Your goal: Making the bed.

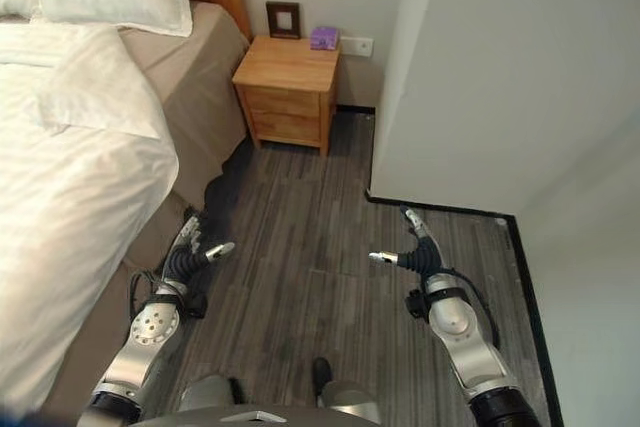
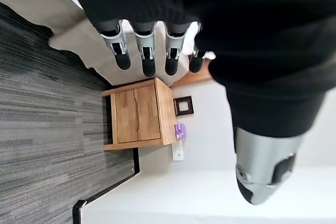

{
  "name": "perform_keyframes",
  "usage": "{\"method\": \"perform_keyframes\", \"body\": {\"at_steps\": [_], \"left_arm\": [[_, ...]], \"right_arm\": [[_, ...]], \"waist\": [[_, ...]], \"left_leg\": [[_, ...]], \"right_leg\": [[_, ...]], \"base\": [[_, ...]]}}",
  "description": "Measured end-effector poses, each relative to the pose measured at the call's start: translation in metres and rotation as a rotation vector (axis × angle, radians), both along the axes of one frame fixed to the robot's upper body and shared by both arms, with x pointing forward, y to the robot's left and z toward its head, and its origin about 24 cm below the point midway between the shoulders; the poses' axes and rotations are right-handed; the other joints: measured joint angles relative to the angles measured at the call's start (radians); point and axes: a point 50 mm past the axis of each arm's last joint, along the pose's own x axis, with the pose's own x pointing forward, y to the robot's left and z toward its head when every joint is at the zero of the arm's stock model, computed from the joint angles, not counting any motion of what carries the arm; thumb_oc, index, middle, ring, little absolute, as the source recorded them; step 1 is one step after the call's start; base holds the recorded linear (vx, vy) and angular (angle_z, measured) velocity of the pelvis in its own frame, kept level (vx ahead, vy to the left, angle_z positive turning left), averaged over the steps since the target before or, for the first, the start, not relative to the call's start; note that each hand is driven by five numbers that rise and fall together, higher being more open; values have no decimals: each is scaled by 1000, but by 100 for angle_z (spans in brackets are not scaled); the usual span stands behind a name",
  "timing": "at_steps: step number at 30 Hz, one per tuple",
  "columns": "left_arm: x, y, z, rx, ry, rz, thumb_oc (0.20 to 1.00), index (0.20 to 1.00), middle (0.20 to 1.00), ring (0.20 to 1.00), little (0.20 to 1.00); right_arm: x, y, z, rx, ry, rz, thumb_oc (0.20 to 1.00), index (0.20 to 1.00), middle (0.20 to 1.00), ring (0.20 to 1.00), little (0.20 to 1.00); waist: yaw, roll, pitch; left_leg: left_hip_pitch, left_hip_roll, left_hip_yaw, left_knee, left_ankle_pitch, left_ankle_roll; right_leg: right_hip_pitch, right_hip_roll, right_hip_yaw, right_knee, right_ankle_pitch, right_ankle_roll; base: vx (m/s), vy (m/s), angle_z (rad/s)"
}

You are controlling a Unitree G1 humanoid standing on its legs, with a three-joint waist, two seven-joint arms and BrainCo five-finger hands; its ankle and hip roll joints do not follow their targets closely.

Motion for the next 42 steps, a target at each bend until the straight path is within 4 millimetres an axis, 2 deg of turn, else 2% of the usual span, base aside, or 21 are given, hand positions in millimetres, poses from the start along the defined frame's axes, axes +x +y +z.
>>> {"method": "perform_keyframes", "body": {"at_steps": [1, 3, 7, 9, 11, 12, 13, 14, 15, 17, 20, 22, 25, 26, 27, 28, 30, 32, 34, 38, 42], "left_arm": [[-3, 1, -4, 1, 23, 5, 1000, 1000, 1000, 1000, 1000], [-5, 2, -9, 1, 44, 13, 1000, 1000, 1000, 1000, 1000], [-17, 7, -9, 4, 53, 27, 1000, 1000, 1000, 1000, 1000], [-9, 8, -7, 16, 46, 25, 1000, 1000, 1000, 1000, 1000], [-5, 6, -2, 31, 28, -1, 1000, 1000, 1000, 1000, 1000], [1, 8, 2, 58, 20, -22, 1000, 1000, 1000, 1000, 1000], [11, 9, 9, 94, -4, -50, 1000, 1000, 1000, 1000, 1000], [20, 9, 17, 125, -30, -77, 1000, 1000, 1000, 1000, 1000], [24, 9, 19, 135, -39, -80, 1000, 1000, 1000, 1000, 1000], [33, 5, 30, 124, -94, -79, 1000, 1000, 1000, 1000, 1000], [37, 8, 38, 122, -128, -67, 1000, 1000, 1000, 1000, 1000], [28, 21, 25, 131, -70, -21, 1000, 1000, 1000, 1000, 1000], [22, 22, 16, 125, -31, -8, 1000, 1000, 1000, 1000, 1000], [23, 22, 13, 119, -19, -1, 1000, 1000, 1000, 1000, 1000], [25, 23, 14, 124, -25, 1, 1000, 1000, 1000, 1000, 1000], [24, 26, 15, 136, -26, 2, 1000, 1000, 1000, 1000, 1000], [14, 28, 6, 121, 8, 25, 1000, 1000, 1000, 1000, 1000], [6, 22, -1, 84, 31, 36, 1000, 1000, 1000, 1000, 1000], [1, 19, -1, 53, 22, 48, 1000, 1000, 1000, 1000, 1000], [-2, 25, -3, 44, 27, 82, 1000, 1000, 1000, 1000, 1000], [0, 29, -2, 40, 18, 124, 1000, 1000, 1000, 1000, 1000]], "right_arm": [[4, 0, -3, -7, 16, 4, 1000, 1000, 1000, 1000, 1000], [2, -2, -9, -11, 43, -6, 1000, 1000, 1000, 1000, 1000], [-2, -1, -8, -27, 38, 6, 1000, 1000, 1000, 1000, 1000], [-5, 1, -13, -22, 57, 2, 1000, 1000, 1000, 1000, 1000], [-20, 12, -22, 0, 92, 34, 1000, 1000, 1000, 1000, 1000], [-23, 20, -23, 33, 88, 40, 1000, 1000, 1000, 1000, 1000], [-18, 28, -19, 51, 64, 56, 1000, 1000, 1000, 1000, 1000], [-14, 34, -14, 69, 40, 71, 1000, 1000, 1000, 1000, 1000], [-13, 37, -11, 83, 25, 74, 1000, 1000, 1000, 1000, 1000], [-12, 38, -8, 79, 5, 76, 1000, 1000, 1000, 1000, 1000], [-11, 39, -6, 66, -1, 89, 1000, 1000, 1000, 1000, 1000], [-9, 44, -7, 63, 1, 109, 1000, 1000, 1000, 1000, 1000], [-9, 37, -10, 52, 16, 87, 1000, 1000, 1000, 1000, 1000], [-9, 34, -9, 44, 15, 79, 1000, 1000, 1000, 1000, 1000], [-7, 34, -8, 43, 10, 79, 1000, 1000, 1000, 1000, 1000], [-9, 36, -10, 48, 18, 83, 1000, 1000, 1000, 1000, 1000], [-10, 35, -14, 43, 35, 83, 1000, 1000, 1000, 1000, 1000], [-10, 29, -18, 23, 61, 70, 1000, 1000, 1000, 1000, 1000], [-8, 19, -14, -27, 61, 87, 1000, 1000, 1000, 1000, 1000], [0, 8, -3, -75, 33, 91, 1000, 1000, 1000, 1000, 1000], [0, 8, -1, -76, 24, 92, 1000, 1000, 1000, 1000, 1000]], "waist": [[17, 39, 17], [38, 71, 35], [58, 44, 14], [41, 14, 25], [55, -15, 2], [34, -40, -12], [25, -46, 1], [13, -43, 22], [-15, -26, 29], [-29, 17, 18], [-42, 29, 14], [-35, 28, 13], [-36, 27, 4], [-53, 31, -15], [-63, 29, -19], [-56, -6, -26], [-46, 6, -37], [-45, 60, -63], [-29, 69, -62], [-31, 85, -49], [-11, 46, -25]], "left_leg": [[-22, -19, -9, -111, 23, 27], [-61, -20, -9, -111, 51, 63], [-64, -42, -85, -103, 71, 95], [-6, -69, -83, -97, 132, 140], [58, -54, -78, -94, 223, 217], [84, -70, -73, -85, 181, 210], [107, -70, -61, -70, 143, 211], [162, -74, -60, -84, 119, 214], [218, -80, -66, -97, 95, 222], [296, -80, -57, -96, 50, 209], [328, -84, -79, -96, 12, 189], [362, -86, -109, -95, -15, 160], [407, -81, -141, -95, -42, 123], [424, -64, -196, -93, -86, 101], [438, -56, -209, -94, -120, 110], [472, -69, -224, -94, -136, 91], [534, -34, -229, -94, -168, 44], [535, 28, -210, -55, -166, 27], [496, 60, -186, 26, -150, 1], [466, 103, -204, 41, -86, -49], [331, 101, -235, 281, -75, -79]], "right_leg": [[25, 26, 17, 5, -20, 8], [90, 52, 31, 4, -63, -17], [187, 28, 134, 11, -167, -2], [219, 10, 140, 81, -209, 53], [114, -8, 104, 369, -272, 132], [58, -22, 91, 480, -243, 161], [-62, -32, 69, 736, -126, 245], [-183, -63, 33, 982, 55, 293], [-250, -100, -12, 1078, 15, 268], [-361, -191, -138, 977, -93, 184], [-422, -213, -182, 729, -98, 178], [-415, -170, -161, 378, -35, 128], [-354, -104, -75, 70, 68, 126], [-348, -80, 58, -2, 98, 145], [-340, -77, 90, 1, 99, 144], [-315, -95, 89, 5, 105, 136], [-263, -79, 77, 26, 245, 127], [-236, -26, 37, 33, 224, 90], [-187, -13, 5, 9, 219, 31], [-128, 22, -50, 0, 149, 3], [-119, -9, -77, -1, 135, -7]], "base": [[512, 24, -54], [429, 36, -30], [557, 88, -76], [404, 75, -56], [476, 122, -64], [515, 166, -58], [392, 132, -28], [385, 125, -15], [392, 92, -8], [411, 36, 15], [344, -59, 48], [395, -160, 56], [438, -233, 77], [351, -212, 114], [335, -229, 114], [349, -286, 70], [313, -290, 34], [225, -213, 35], [297, -283, 41], [161, -194, 29], [59, -142, 30]]}}
